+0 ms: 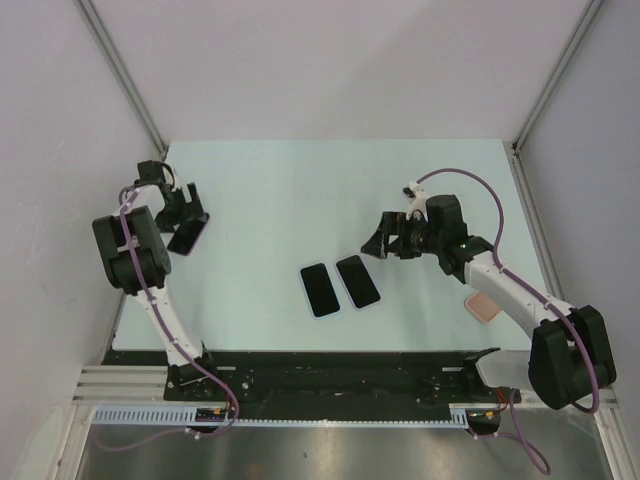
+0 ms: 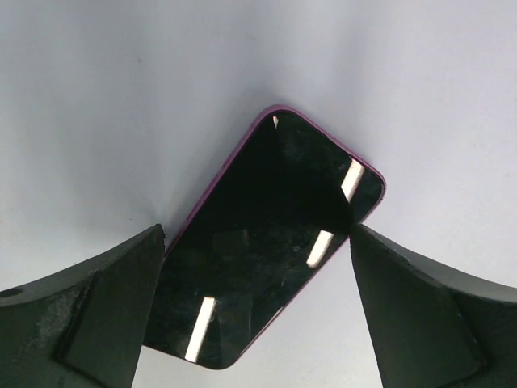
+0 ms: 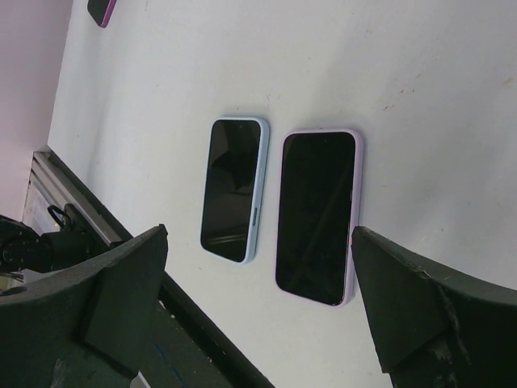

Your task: Put the phone into the phone case

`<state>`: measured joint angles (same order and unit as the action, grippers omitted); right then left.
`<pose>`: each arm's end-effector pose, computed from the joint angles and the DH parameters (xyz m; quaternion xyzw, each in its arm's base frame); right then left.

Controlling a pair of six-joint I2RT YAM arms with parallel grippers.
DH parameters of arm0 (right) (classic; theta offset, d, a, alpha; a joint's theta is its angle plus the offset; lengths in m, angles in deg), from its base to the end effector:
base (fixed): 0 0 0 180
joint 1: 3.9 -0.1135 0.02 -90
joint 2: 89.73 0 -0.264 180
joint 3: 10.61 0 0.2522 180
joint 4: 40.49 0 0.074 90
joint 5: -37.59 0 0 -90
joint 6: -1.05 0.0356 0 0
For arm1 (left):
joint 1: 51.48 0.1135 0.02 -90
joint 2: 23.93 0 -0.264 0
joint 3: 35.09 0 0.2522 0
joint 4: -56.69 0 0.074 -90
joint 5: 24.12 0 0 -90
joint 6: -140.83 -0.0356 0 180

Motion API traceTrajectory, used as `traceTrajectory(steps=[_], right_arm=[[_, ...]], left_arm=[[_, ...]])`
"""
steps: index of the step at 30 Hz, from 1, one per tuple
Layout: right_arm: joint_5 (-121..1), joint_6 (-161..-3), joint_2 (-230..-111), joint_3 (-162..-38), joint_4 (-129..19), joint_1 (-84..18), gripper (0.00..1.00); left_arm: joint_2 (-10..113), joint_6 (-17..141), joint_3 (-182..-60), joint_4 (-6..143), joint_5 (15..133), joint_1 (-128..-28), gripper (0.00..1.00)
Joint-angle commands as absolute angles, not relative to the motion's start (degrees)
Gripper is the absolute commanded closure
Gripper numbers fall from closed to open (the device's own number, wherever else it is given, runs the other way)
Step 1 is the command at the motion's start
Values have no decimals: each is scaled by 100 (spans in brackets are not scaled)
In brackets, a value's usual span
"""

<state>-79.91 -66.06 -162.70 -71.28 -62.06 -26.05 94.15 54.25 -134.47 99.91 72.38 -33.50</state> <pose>0.2501 0.1196 0.2534 -0.1063 0.8578 0.3688 0.3418 0.4147 0.1303 0.1691 -0.1663 0.9543 -0.0239 0.2472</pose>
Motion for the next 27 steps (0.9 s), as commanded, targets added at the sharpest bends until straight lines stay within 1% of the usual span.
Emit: traceTrajectory(steps=[1, 5, 9, 14, 21, 27], right_arm=[[-8053, -6566, -16057, -7139, -5996, -2578, 0], [-8114, -6540, -16031, -7130, -5961, -2569, 1], [-8132, -6496, -15996, -7130, -5926, -2569, 0], [-8316, -6461, -15987, -7130, -5891, -2578, 0], [-8308, -6557, -15794, -7078, -6093, -2569, 0], [-8264, -6540, -15697, -7042, -6005, -2569, 0]], left_arm=[[9147, 5101, -13174, 9981, 7625, -3548, 0], [8875, 5101, -12718, 10043, 7328, -3767, 1], [8523, 5101, -12269, 9955, 7282, -3838, 5], [8084, 4951, -11847, 9946, 6993, -4110, 5], [8329, 5213, -12171, 10148, 6238, -4225, 6], [8355, 5320, -12171, 10086, 6079, -4295, 9]])
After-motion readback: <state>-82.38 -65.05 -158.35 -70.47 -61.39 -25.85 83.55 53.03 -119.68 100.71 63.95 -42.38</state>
